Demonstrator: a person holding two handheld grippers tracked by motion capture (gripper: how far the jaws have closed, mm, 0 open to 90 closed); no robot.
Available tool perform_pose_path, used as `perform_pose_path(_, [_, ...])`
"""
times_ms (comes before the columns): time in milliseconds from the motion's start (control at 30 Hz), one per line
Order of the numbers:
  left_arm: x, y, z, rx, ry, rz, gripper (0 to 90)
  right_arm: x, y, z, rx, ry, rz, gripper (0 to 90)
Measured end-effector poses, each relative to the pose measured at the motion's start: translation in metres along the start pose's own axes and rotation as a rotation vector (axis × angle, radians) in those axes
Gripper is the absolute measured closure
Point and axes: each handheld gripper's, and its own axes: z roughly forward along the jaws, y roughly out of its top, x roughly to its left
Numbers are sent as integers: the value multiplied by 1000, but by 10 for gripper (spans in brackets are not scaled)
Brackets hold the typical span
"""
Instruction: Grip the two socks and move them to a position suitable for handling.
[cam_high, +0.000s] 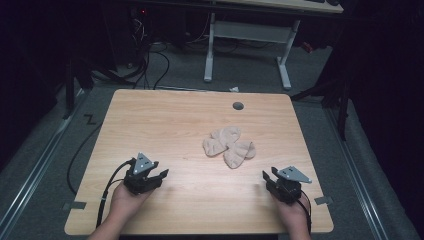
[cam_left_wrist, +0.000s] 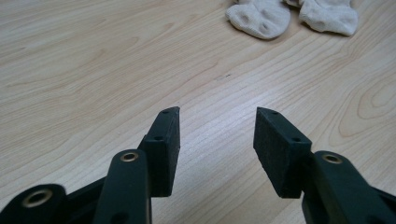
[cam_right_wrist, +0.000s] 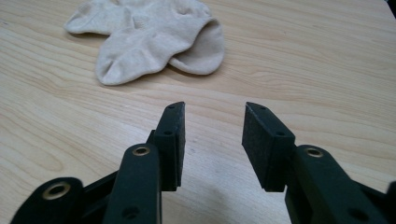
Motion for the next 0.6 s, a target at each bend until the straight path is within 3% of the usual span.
perform_pose_path(233, [4, -1, -1, -4, -2, -19, 480, 10, 8, -2, -25, -9, -29, 611])
perform_pose_path(367, [7, -4, -3, -3, -6, -29, 468, 18, 20, -2, -49, 12, -45, 621])
perform_pose_path(467, [9, -7, -5, 7, -8, -14, 466, 23, 35, 4, -52, 26, -78, 619])
perform_pose_path(600, [14, -10, -9, -7, 1, -35, 466, 31, 48, 12, -49, 55, -87, 603])
